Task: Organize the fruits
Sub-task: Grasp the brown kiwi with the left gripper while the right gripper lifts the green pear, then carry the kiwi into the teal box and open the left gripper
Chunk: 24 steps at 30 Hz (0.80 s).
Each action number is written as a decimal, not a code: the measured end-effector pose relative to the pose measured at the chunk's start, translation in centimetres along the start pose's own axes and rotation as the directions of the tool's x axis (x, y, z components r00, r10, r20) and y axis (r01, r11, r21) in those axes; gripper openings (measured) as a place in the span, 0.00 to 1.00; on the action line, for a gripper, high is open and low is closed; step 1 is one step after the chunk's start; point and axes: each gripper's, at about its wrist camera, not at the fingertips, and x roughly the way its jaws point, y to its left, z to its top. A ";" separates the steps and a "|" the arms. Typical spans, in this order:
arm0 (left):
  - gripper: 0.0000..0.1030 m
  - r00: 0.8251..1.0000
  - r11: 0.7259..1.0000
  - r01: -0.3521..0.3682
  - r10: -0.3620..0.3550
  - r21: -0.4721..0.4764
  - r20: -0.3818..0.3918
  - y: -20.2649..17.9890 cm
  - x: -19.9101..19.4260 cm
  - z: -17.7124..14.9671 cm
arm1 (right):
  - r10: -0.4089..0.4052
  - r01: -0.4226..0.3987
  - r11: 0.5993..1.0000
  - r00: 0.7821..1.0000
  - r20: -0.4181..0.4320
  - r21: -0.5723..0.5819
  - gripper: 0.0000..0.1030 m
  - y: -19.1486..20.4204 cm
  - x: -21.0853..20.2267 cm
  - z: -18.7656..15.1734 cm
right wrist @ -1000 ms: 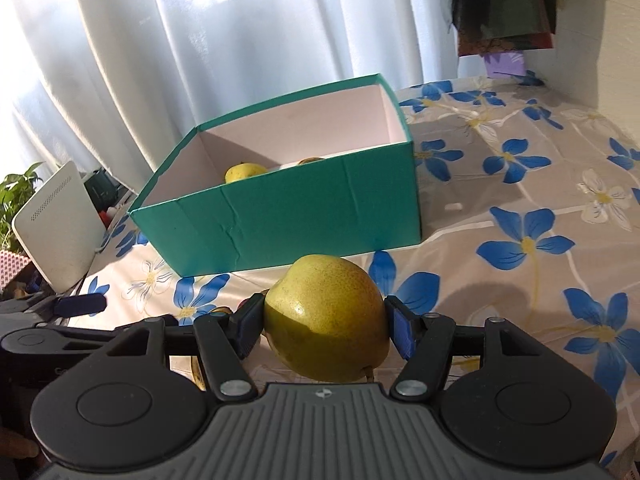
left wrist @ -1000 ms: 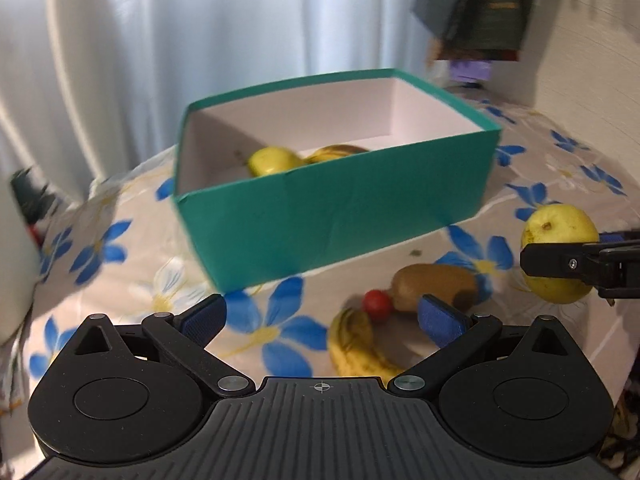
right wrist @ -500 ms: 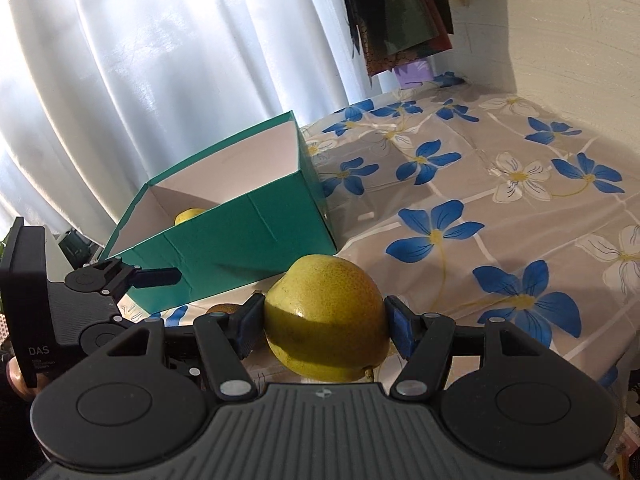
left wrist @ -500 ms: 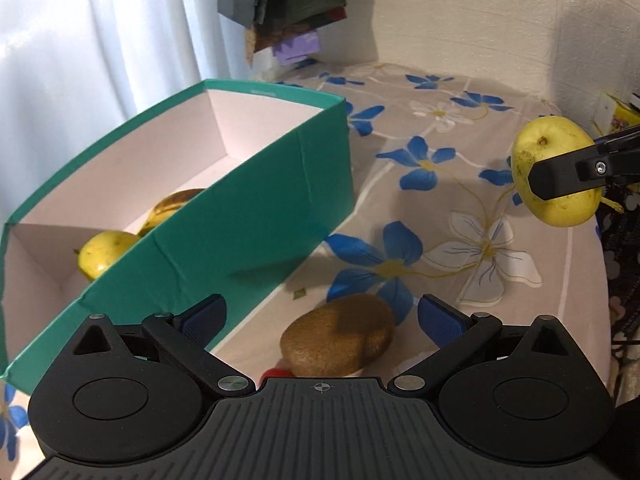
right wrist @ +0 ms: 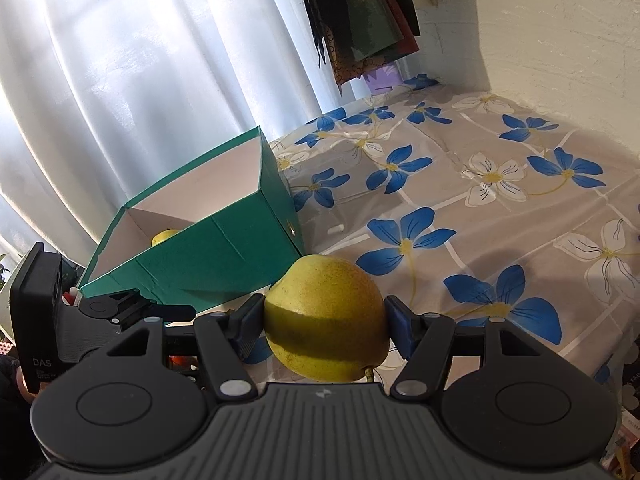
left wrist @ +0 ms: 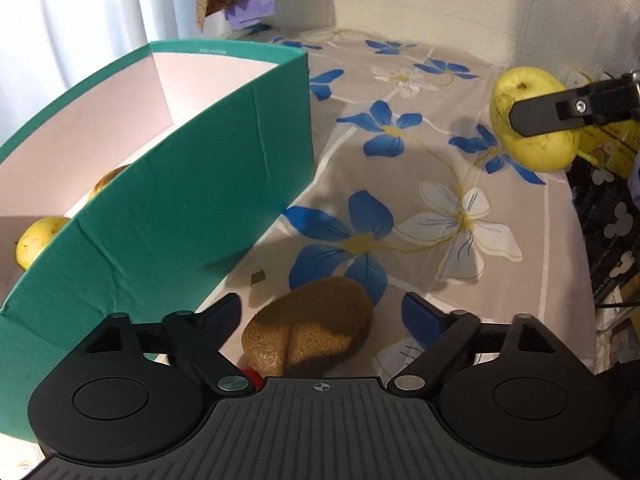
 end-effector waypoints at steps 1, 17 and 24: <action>0.80 1.000 1.000 -0.018 0.018 0.006 -0.017 0.0 0.3 -0.1 | -0.001 0.001 1.000 1.000 -0.001 0.001 0.62 0.0 0.1 0.0; 0.70 0.992 0.989 -0.128 0.127 -0.067 -0.024 -0.6 -0.8 0.5 | -0.009 0.009 1.000 1.000 -0.006 -0.005 0.62 0.4 0.8 0.5; 0.70 0.955 0.912 -0.279 0.297 -0.301 0.013 -0.9 -5.5 2.1 | -0.006 0.006 1.000 1.000 -0.002 -0.028 0.62 1.1 0.9 0.8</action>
